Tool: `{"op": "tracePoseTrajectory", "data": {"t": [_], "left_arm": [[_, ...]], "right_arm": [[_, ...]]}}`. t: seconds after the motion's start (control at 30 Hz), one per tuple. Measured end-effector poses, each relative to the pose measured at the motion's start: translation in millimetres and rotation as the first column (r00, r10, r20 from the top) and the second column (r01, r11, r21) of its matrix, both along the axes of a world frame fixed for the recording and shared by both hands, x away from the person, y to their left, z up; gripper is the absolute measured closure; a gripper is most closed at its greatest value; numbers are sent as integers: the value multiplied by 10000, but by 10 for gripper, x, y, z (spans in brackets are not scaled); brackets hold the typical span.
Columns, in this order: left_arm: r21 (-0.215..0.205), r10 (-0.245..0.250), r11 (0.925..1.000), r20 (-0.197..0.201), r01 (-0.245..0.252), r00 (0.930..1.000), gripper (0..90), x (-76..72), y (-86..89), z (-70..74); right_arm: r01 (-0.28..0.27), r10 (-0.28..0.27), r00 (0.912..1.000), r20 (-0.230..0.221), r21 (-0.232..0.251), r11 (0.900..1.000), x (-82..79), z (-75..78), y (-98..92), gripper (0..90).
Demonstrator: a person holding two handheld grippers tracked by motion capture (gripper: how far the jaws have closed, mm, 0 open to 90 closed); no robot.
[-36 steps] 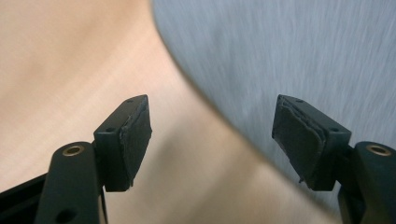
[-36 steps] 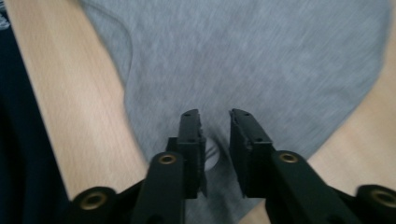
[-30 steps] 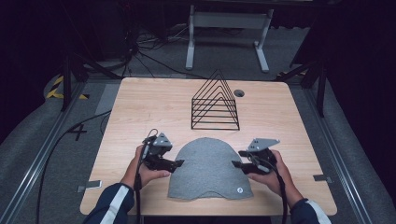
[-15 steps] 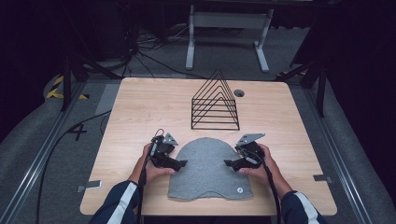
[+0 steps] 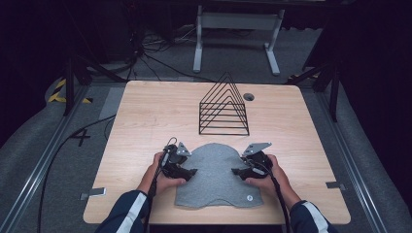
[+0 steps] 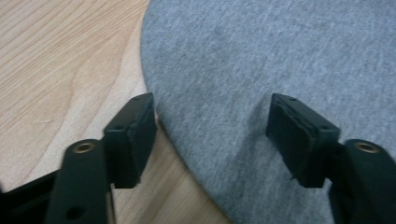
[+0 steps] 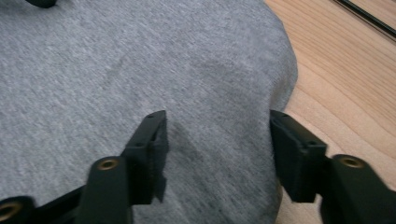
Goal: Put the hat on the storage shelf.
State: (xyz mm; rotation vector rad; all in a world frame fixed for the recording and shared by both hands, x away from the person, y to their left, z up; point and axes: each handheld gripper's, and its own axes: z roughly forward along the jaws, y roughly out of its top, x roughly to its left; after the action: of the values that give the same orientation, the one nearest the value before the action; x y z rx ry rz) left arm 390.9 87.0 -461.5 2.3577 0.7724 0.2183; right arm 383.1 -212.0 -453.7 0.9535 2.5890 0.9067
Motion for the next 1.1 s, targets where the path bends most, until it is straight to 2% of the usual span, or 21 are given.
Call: {"op": "tracePoseTrajectory", "data": {"t": [0.03,0.17,0.2,0.27,0.43,0.53,0.67,0.73,0.87,0.9,0.93,0.97,1.0,1.03,1.07,1.1], "left_arm": [[-23,23,10000,-1,-23,10000,368,1,-1,2],[-34,-106,9999,-118,106,9999,509,14,23,24],[-205,-117,9997,-82,116,9999,555,15,25,15],[-265,-131,9996,-66,129,9999,610,25,33,15],[-705,-416,9968,-508,380,9978,792,38,53,4],[-747,-452,9964,-529,412,9976,838,39,54,3],[-1036,-430,9939,-370,390,9984,846,37,60,38],[-1268,-461,9909,-96,445,9989,847,37,73,151],[-1578,-650,9852,162,667,9978,849,39,44,317],[-1578,-650,9852,162,667,9978,849,39,44,317],[-1520,-735,9852,459,797,9962,849,47,19,415],[-1520,-735,9852,459,797,9962,850,47,19,415],[-1510,-894,9834,786,1005,9929,850,63,-14,580],[-1510,-894,9834,786,1005,9929,850,63,-14,580],[-1412,-1035,9828,1125,1190,9882,850,84,-37,738],[-1354,-1076,9830,1255,1244,9862,850,93,-44,796]], "right_arm": [[30,-30,10000,18,2,10000,0,2,0,480],[104,-103,9999,-48,190,9998,2,7,-14,624],[98,-95,9999,-109,260,9996,5,10,-24,663],[166,-161,9998,-142,387,9991,15,5,-43,706],[81,-56,9994,-341,744,9972,20,-7,-70,811],[56,-26,9993,-367,818,9966,18,-9,-71,825],[-107,117,9999,-113,810,9967,6,23,-103,839],[-121,123,9999,-19,941,9955,1,73,-133,840],[-53,-5,9990,454,1267,9919,-6,246,-227,841],[-51,-31,9982,605,1354,9908,-9,305,-255,842],[-30,-76,9974,714,1475,9891,-12,366,-281,842],[-30,-76,9974,714,1475,9891,-12,366,-281,842],[-12,-148,9949,994,1588,9873,-13,489,-322,842],[-12,-148,9949,994,1588,9873,-13,489,-322,842],[-38,-179,9911,1320,1627,9867,-5,607,-349,842],[-59,-175,9897,1418,1630,9866,4,666,-360,843]]}}
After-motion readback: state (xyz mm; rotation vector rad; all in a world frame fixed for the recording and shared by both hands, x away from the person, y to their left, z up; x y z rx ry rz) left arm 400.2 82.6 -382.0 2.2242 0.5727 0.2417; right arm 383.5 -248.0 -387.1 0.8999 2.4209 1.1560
